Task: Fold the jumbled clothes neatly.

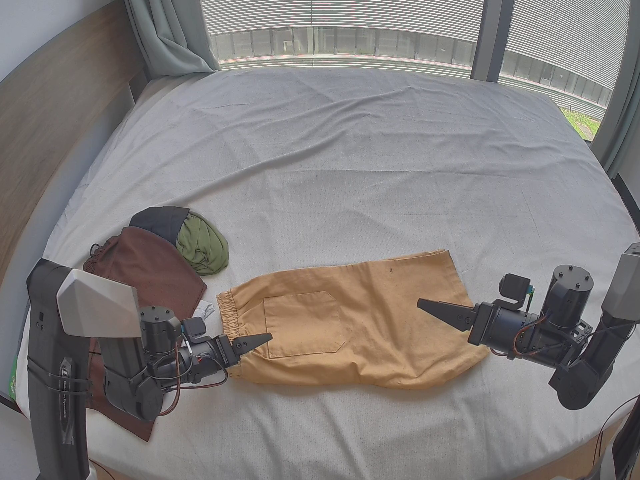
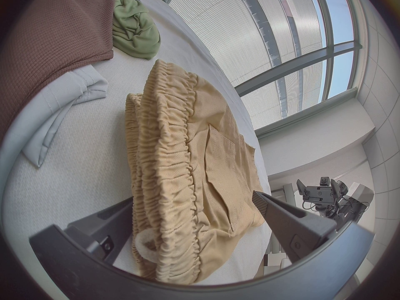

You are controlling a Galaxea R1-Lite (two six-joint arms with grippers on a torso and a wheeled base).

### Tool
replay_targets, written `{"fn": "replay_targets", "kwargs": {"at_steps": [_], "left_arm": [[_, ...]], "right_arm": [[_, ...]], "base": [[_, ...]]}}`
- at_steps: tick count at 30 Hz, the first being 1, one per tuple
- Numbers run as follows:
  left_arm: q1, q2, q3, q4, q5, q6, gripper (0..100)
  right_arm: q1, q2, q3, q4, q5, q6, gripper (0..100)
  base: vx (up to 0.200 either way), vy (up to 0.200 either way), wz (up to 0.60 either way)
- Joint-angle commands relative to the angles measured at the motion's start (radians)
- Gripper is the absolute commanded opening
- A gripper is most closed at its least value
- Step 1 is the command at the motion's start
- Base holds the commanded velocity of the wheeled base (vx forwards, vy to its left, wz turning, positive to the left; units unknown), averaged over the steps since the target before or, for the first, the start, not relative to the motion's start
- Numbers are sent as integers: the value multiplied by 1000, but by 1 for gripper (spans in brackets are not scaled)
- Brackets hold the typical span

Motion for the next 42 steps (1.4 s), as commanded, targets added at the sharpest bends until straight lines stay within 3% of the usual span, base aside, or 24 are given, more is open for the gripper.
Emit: {"fn": "replay_targets", "kwargs": {"at_steps": [1, 3, 4, 42], "left_arm": [[-1, 0, -1, 0, 5, -1, 100], [-3, 0, -1, 0, 23, -2, 100], [-3, 2, -3, 0, 31, -2, 0], [43, -110, 53, 0, 11, 15, 0]], "right_arm": [[1, 1, 0, -1, 0, -2, 100], [1, 1, 0, -1, 0, 0, 100], [1, 1, -2, -1, 0, 0, 100], [2, 21, 5, -1, 0, -3, 100]], "base": [[0, 0, 0], [0, 0, 0], [0, 0, 0], [0, 0, 0]]}}
